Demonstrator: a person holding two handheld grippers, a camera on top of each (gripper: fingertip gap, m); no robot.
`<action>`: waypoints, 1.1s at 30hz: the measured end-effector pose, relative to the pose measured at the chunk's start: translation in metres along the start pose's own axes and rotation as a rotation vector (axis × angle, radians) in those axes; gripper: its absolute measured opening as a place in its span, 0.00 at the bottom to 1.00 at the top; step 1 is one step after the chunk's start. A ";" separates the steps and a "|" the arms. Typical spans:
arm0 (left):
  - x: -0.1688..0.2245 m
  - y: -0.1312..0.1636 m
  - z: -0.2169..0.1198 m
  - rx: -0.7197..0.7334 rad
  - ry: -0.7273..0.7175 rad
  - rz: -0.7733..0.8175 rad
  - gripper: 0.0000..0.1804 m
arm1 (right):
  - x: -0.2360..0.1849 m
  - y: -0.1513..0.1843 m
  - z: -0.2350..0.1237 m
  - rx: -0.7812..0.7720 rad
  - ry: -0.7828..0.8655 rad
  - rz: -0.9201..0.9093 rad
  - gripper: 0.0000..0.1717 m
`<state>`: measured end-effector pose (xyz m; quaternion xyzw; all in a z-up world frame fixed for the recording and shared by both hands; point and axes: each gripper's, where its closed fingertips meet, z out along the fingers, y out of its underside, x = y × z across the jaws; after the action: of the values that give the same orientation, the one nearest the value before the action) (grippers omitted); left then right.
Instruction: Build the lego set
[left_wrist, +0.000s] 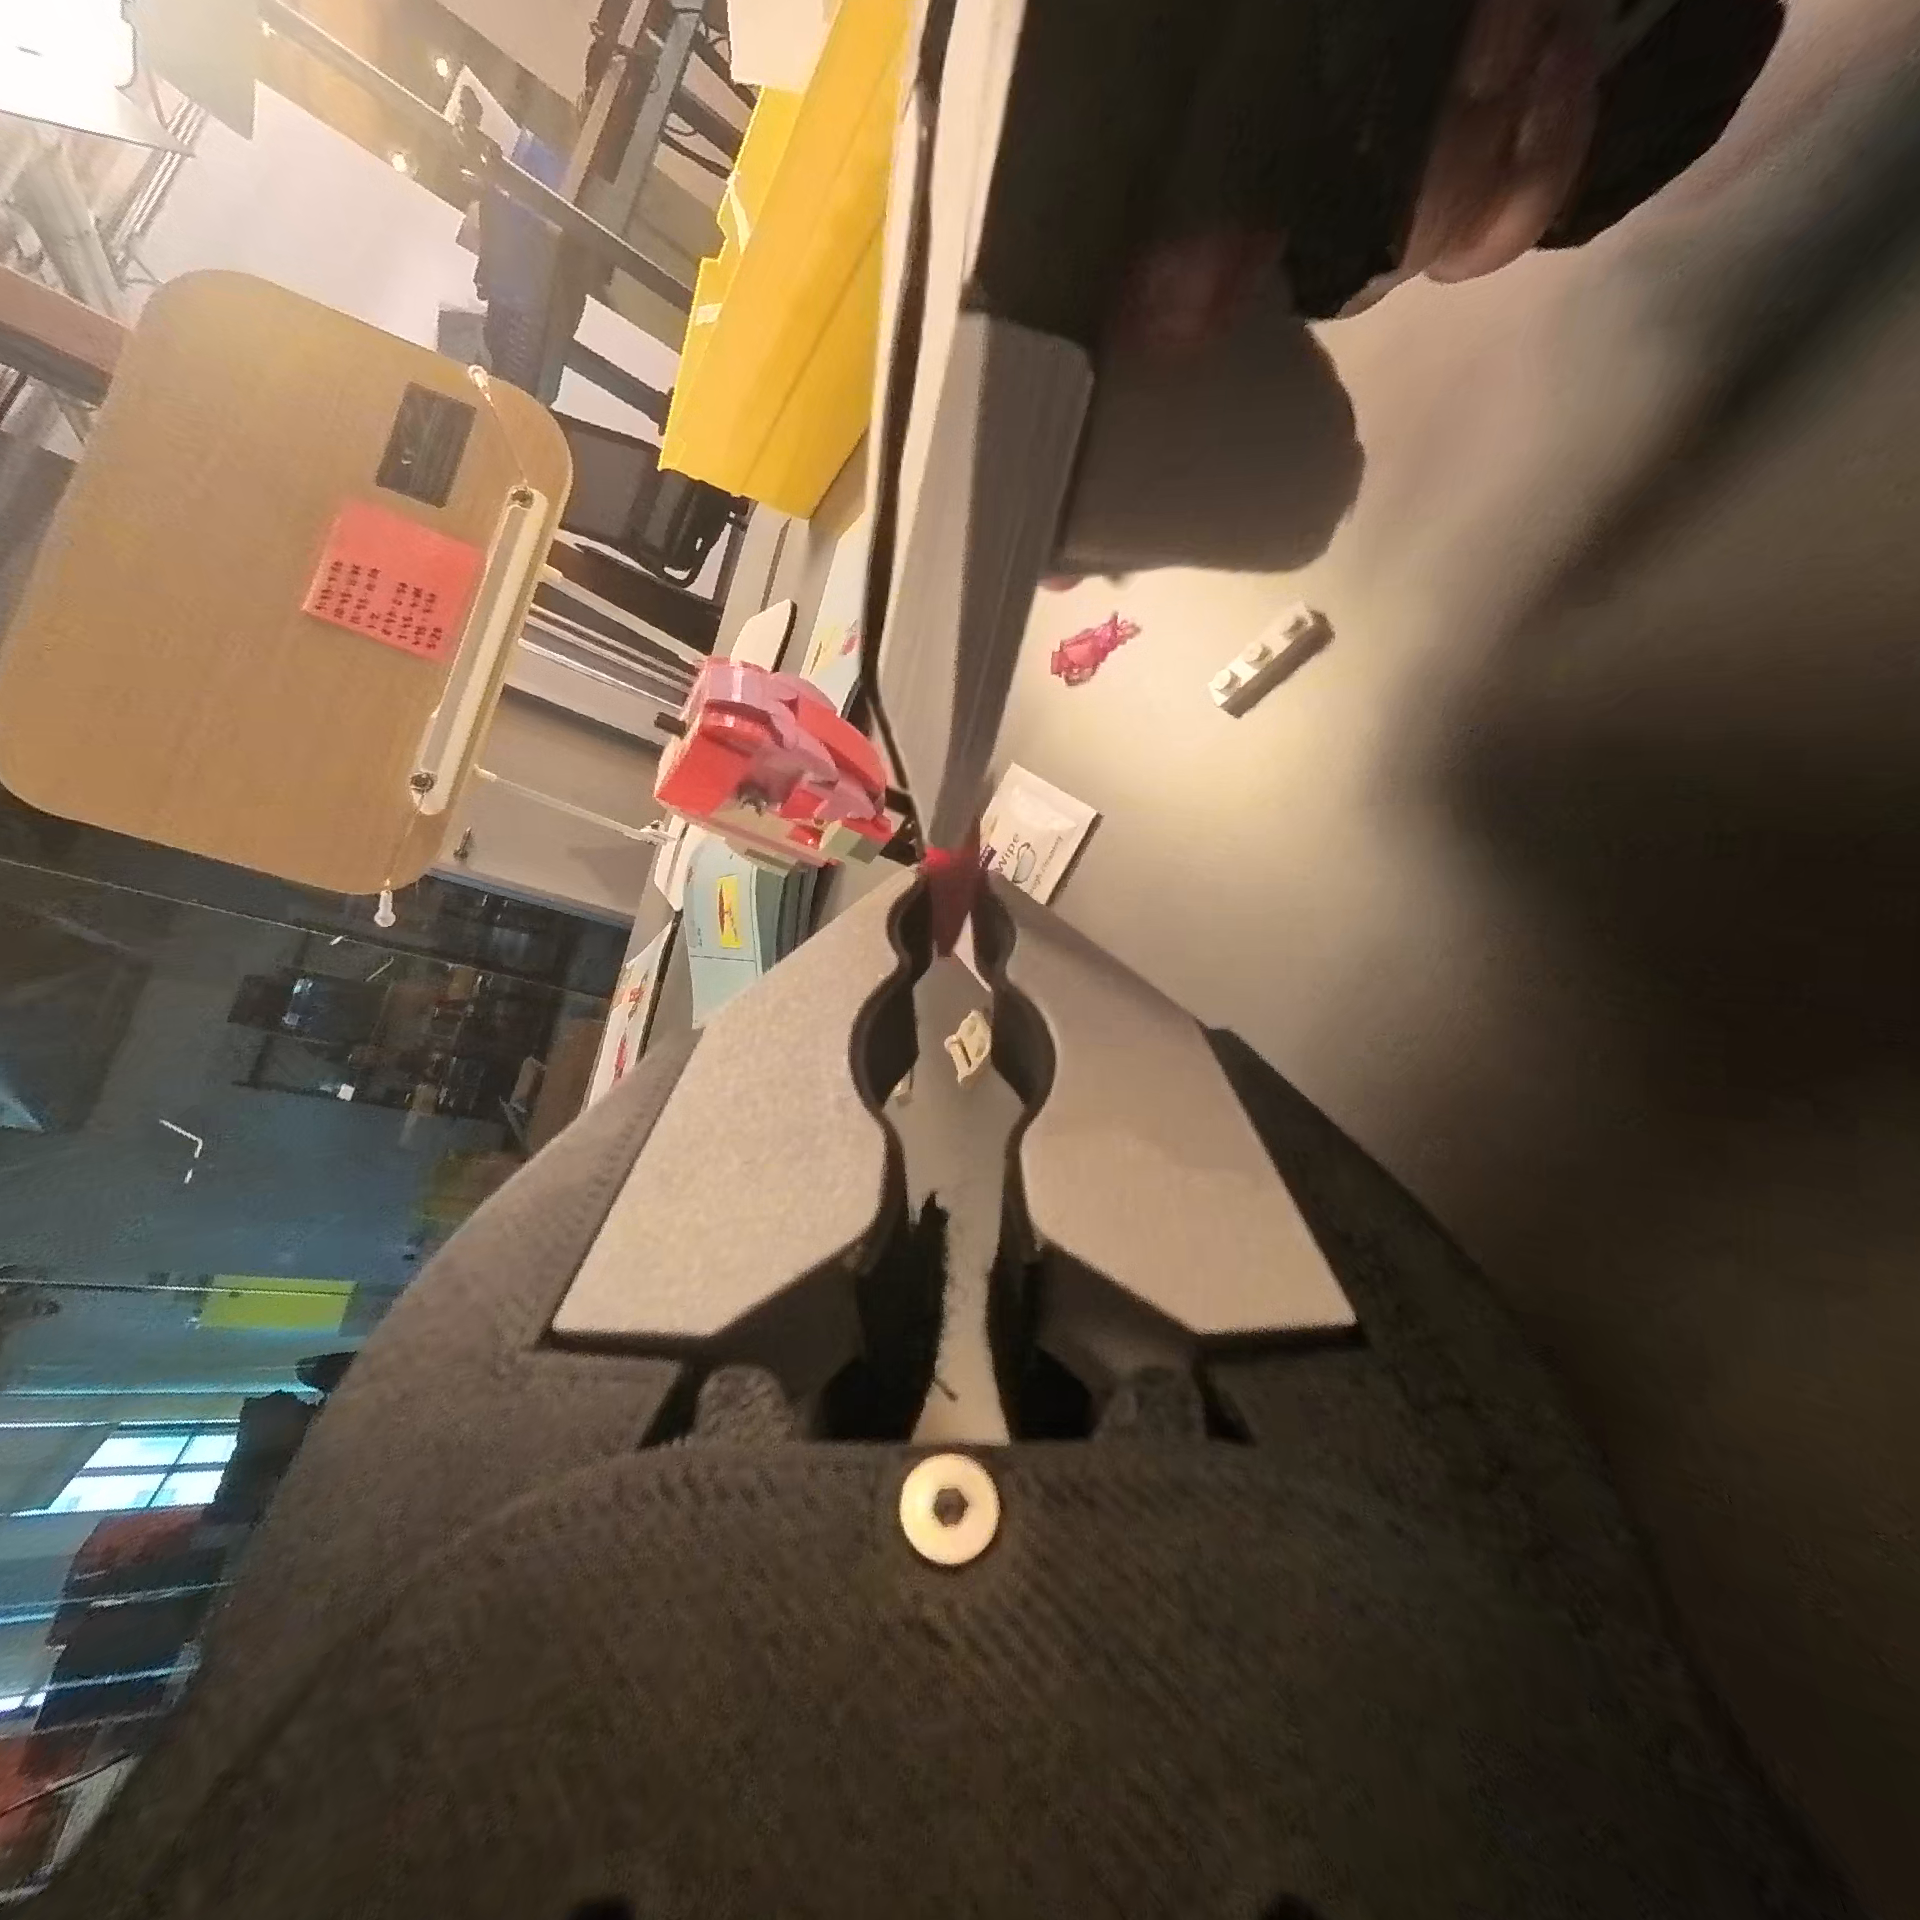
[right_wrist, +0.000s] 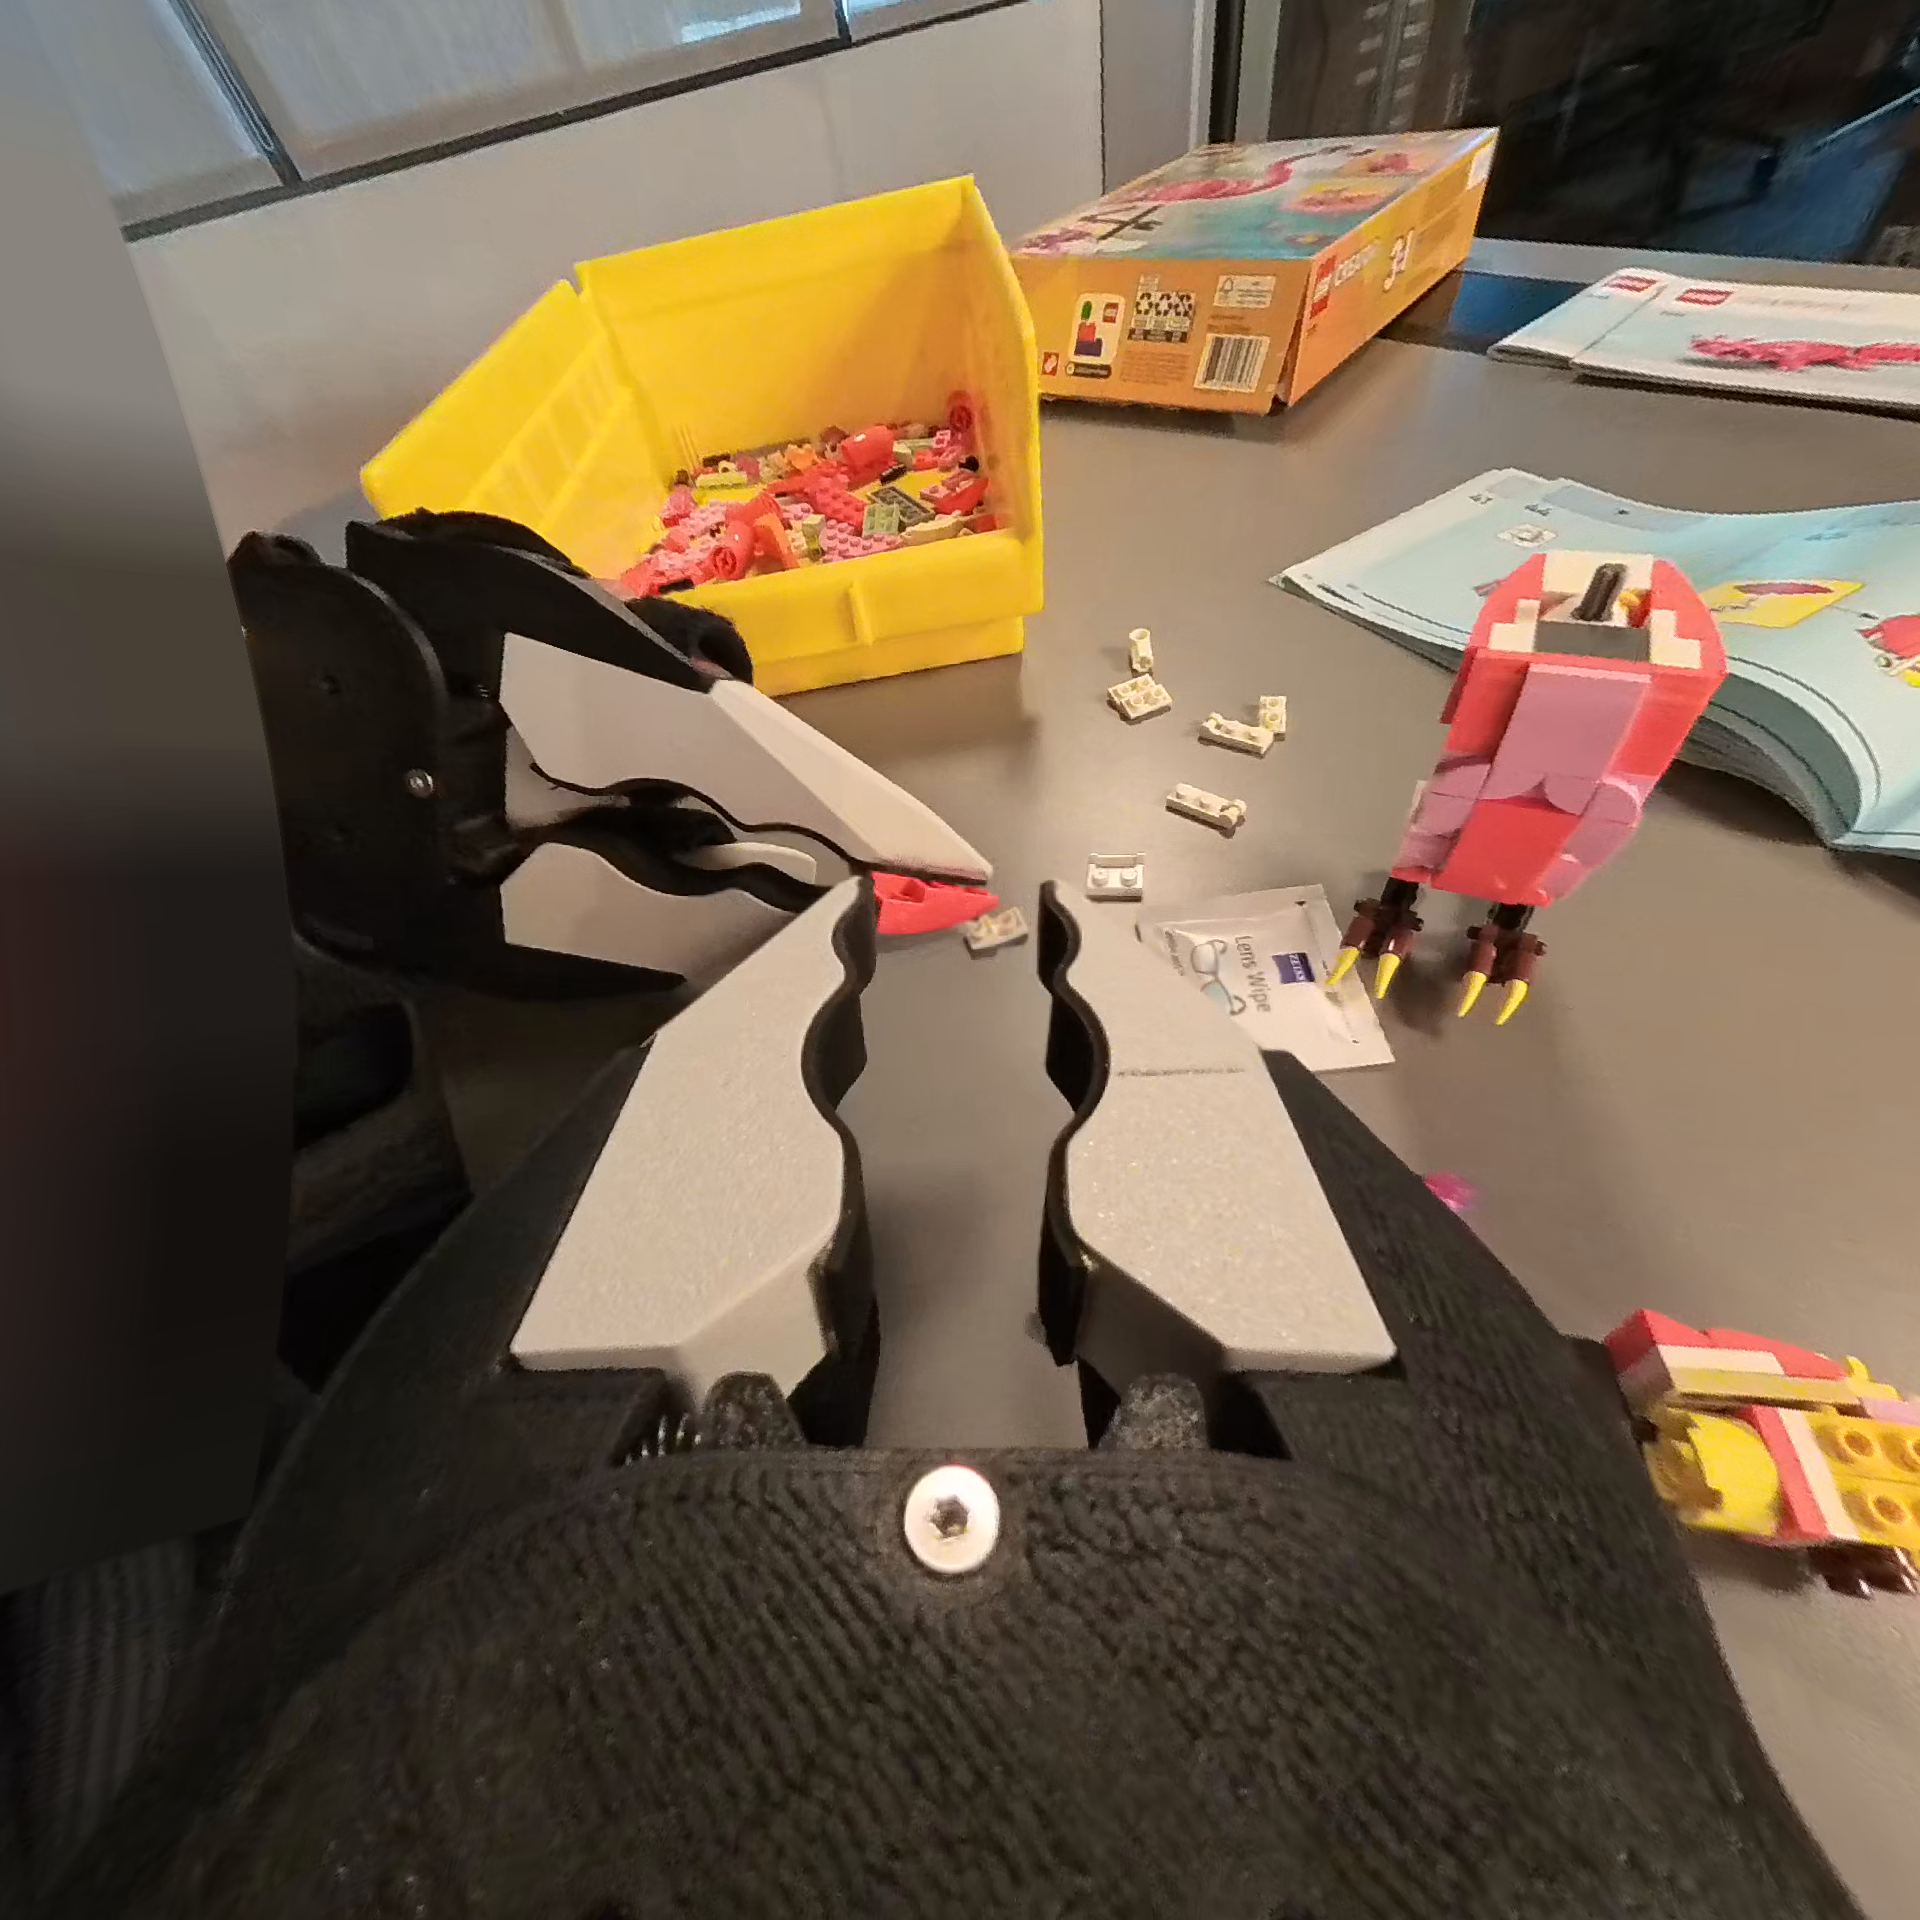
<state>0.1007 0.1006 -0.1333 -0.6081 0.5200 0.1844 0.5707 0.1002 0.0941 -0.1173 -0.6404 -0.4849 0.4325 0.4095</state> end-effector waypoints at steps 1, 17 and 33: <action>0.000 0.000 0.000 -0.002 0.000 0.004 0.03 | 0.001 0.000 -0.001 -0.002 0.003 0.001 0.17; 0.004 0.008 0.003 -0.055 0.019 0.015 0.02 | -0.004 0.000 -0.007 -0.001 -0.011 -0.229 0.15; 0.001 -0.009 -0.007 0.080 0.032 -0.043 0.02 | 0.001 0.010 -0.018 -0.063 0.082 -0.870 0.00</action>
<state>0.1065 0.0922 -0.1276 -0.5987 0.5228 0.1412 0.5902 0.1207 0.0915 -0.1218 -0.4052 -0.7058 0.1792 0.5527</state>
